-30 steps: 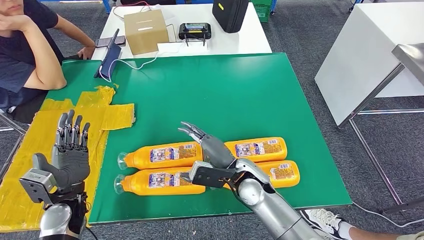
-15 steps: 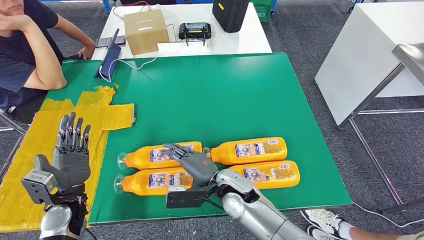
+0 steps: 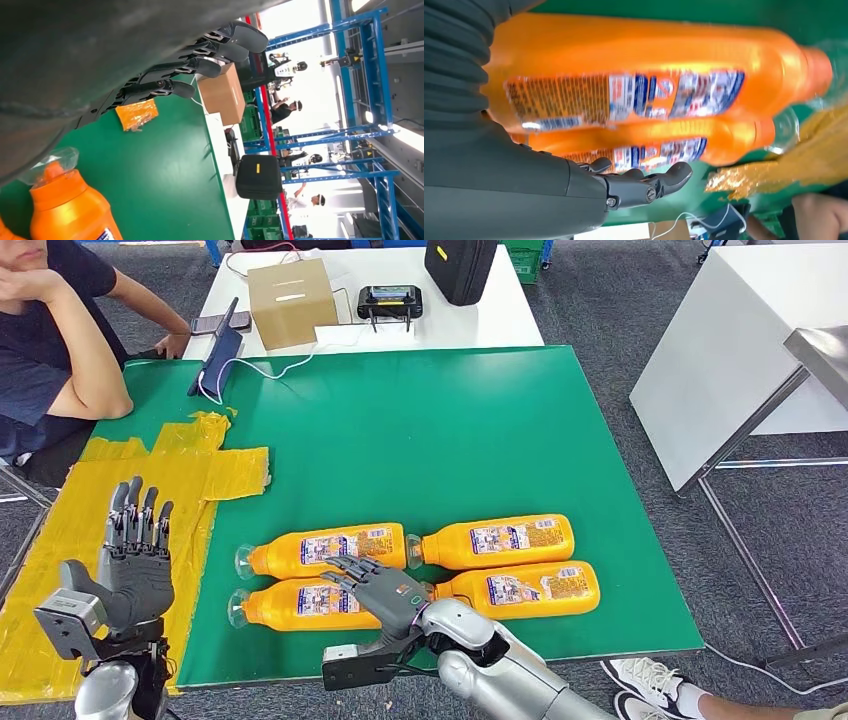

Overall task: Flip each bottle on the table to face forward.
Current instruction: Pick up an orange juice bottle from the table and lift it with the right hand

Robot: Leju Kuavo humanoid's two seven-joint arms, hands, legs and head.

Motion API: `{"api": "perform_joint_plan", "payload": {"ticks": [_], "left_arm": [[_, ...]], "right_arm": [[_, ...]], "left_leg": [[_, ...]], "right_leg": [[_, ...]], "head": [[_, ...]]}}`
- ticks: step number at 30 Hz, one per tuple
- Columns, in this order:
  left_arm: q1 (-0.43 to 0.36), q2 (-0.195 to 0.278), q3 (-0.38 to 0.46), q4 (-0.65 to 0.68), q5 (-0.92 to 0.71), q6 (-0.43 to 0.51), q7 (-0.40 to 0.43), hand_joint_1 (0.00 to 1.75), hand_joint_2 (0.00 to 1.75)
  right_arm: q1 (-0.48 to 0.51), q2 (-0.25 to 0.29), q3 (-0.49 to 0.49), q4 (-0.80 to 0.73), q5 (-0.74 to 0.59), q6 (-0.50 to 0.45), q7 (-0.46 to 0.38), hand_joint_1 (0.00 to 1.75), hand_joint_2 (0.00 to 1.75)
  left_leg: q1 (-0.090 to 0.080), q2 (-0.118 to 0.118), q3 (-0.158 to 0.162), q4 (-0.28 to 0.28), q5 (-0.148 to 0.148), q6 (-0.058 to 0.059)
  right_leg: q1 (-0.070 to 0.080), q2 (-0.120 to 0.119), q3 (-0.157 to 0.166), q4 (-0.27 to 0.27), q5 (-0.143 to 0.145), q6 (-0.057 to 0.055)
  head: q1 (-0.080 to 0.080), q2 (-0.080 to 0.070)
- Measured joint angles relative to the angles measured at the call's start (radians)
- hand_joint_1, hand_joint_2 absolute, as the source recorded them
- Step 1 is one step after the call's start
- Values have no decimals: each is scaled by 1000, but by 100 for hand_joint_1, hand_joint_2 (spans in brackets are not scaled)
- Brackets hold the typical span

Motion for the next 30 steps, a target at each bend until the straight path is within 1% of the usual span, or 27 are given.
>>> {"api": "perform_joint_plan", "payload": {"ticks": [8,14,15,16,18,19,20,21,23,30], "left_arm": [[7,-5,6,-6,0,0,0,0,0],[18,-11,16,-16,1,-4,1,0,0],[20,-13,19,-18,2,-5,2,0,0],[22,-15,22,-19,2,-6,2,0,0],[23,-18,25,-21,4,-9,5,0,0],[23,-19,25,-21,4,-11,7,0,0],[22,-20,26,-21,5,-13,10,0,0],[21,-21,26,-21,5,-14,13,0,0],[17,-22,25,-21,5,-15,20,0,0],[2,-23,24,-18,9,-7,28,0,0]], "right_arm": [[1,0,23,20,19,-4,12,0,175],[0,-4,36,39,81,-9,69,0,175],[-1,-6,39,45,92,-9,80,7,175],[-4,-7,41,53,100,-6,89,31,175],[-13,-7,47,74,109,8,102,105,175],[-21,-7,50,88,111,20,106,139,175],[-32,-7,55,103,112,32,109,158,175],[-44,-7,61,120,113,43,110,165,175],[-69,-6,77,155,115,61,112,174,175],[-131,-4,133,240,121,116,116,175,175]], "left_leg": [[0,0,0,0,0,0],[0,0,0,0,0,0],[0,0,0,0,0,0],[0,0,0,0,0,0],[0,0,0,0,0,0],[0,0,1,0,0,0],[0,0,1,0,0,0],[0,1,2,0,0,0],[0,1,5,0,-1,0],[0,5,12,0,-1,-1]], "right_leg": [[0,0,0,0,0,0],[0,0,0,0,0,0],[0,0,0,0,0,0],[0,0,0,0,0,0],[0,0,0,0,0,0],[0,0,0,0,0,0],[0,0,1,0,0,0],[0,1,1,0,0,0],[0,1,2,-1,0,0],[0,4,5,-1,0,-1]], "head": [[0,0],[0,0],[0,0],[0,0],[0,0],[0,0],[0,0],[0,0],[0,0],[0,0]]}}
